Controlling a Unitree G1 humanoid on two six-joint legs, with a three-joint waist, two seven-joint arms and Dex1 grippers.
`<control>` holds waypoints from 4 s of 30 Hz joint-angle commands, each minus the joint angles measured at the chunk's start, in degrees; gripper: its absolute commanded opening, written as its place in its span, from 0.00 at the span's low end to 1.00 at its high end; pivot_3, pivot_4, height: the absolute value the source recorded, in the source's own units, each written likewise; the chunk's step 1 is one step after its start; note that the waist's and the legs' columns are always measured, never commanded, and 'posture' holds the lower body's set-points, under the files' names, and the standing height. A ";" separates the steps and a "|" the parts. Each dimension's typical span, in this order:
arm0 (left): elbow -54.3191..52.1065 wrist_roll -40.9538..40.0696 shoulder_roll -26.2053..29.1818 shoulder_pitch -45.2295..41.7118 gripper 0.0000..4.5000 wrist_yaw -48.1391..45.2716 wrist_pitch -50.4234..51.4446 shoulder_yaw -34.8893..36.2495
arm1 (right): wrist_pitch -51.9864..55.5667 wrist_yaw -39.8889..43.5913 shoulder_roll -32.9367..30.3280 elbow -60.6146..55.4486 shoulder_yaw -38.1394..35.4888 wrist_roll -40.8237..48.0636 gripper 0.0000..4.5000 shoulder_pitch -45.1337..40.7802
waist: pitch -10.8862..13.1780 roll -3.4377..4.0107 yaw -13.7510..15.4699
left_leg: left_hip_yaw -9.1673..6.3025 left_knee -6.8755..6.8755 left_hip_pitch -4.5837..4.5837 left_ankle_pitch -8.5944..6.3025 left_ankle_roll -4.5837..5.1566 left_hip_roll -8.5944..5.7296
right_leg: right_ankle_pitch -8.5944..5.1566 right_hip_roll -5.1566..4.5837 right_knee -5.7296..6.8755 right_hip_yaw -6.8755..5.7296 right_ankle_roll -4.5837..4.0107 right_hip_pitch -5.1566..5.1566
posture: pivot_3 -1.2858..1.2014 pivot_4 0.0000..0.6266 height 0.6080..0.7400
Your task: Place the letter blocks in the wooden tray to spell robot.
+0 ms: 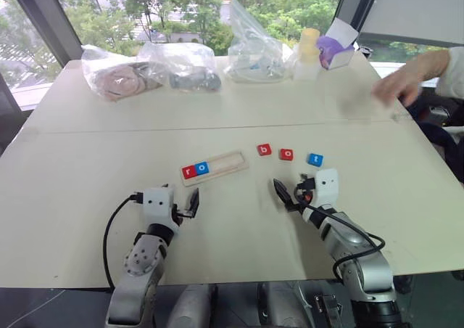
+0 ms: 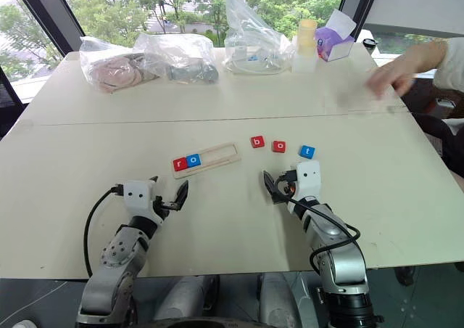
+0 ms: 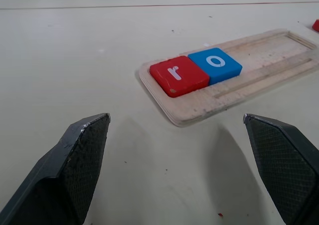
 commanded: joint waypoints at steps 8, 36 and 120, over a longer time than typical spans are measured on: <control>-2.24 -0.10 0.84 -2.09 1.00 -0.85 -0.54 0.38 | -1.22 -0.55 0.53 -1.02 -0.44 -0.09 0.98 -1.24 | 0.00 0.00 -0.04 | 0.00 -0.02 0.00 0.00 0.00 0.00 | 0.02 0.01 0.00 0.00 0.04 -0.02 | 0.52 0.24 1.00; -4.77 -11.59 15.12 -11.63 1.00 -16.23 9.35 6.78 | 0.14 18.42 -15.92 -4.10 1.50 2.67 0.98 -8.00 | 0.03 0.00 -0.18 | 0.01 0.00 0.00 0.00 0.00 0.00 | 0.02 0.04 0.01 -0.03 0.03 -0.01 | 0.52 0.24 1.00; 24.73 -0.91 30.85 -26.38 0.80 -67.15 -9.45 -13.01 | 8.68 36.58 -35.04 -14.93 3.10 13.98 1.00 -16.86 | 0.09 -0.08 0.06 | -0.05 0.20 -0.07 -0.09 0.15 -0.02 | 0.12 -0.19 0.01 -0.09 0.16 0.05 | 0.52 0.24 1.00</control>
